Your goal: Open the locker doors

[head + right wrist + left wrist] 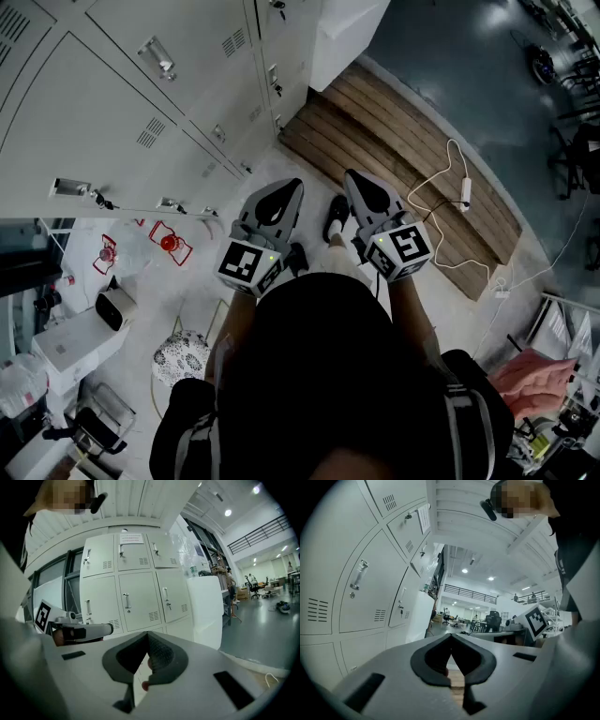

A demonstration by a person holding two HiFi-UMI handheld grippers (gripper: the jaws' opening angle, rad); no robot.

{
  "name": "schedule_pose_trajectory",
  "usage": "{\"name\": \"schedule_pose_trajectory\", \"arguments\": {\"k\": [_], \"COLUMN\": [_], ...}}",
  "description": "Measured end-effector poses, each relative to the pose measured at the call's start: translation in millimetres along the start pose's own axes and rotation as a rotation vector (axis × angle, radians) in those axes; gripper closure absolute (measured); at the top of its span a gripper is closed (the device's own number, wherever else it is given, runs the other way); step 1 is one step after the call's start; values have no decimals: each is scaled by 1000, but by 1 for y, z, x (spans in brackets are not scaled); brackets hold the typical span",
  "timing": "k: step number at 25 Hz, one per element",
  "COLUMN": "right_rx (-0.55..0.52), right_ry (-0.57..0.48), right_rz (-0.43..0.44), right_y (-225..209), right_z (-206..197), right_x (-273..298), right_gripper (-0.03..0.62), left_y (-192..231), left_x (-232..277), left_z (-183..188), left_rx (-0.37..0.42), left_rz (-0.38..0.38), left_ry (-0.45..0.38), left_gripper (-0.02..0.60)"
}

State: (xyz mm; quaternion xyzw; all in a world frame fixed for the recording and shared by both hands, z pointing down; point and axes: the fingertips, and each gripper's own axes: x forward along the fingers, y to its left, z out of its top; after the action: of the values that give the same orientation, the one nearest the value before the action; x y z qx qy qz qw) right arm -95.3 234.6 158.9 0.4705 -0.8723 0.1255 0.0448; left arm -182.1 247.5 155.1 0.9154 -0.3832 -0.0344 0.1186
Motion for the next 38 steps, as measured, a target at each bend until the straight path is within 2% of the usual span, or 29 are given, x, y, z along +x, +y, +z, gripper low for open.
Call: {"name": "schedule_pose_trajectory", "arguments": {"k": [18, 24, 29, 35, 38], "right_rx": [31, 44, 44, 62, 72], "right_ry": [-21, 10, 41, 93, 115], "right_rz": [9, 16, 39, 93, 133], "right_y": [-35, -68, -96, -137, -153], "right_z": [0, -7, -10, -22, -27], "right_x": [7, 22, 47, 76, 91], "right_gripper": [589, 589, 589, 589, 589], "left_y": [5, 7, 21, 34, 42], "left_x": [32, 65, 93, 140, 161], "left_z": [-11, -19, -20, -24, -28], "left_rx": [-20, -24, -54, -47, -86], "left_rz": [23, 35, 81, 128, 152], "left_ry": [50, 71, 110, 158, 155], "left_gripper": [566, 566, 566, 566, 566]}}
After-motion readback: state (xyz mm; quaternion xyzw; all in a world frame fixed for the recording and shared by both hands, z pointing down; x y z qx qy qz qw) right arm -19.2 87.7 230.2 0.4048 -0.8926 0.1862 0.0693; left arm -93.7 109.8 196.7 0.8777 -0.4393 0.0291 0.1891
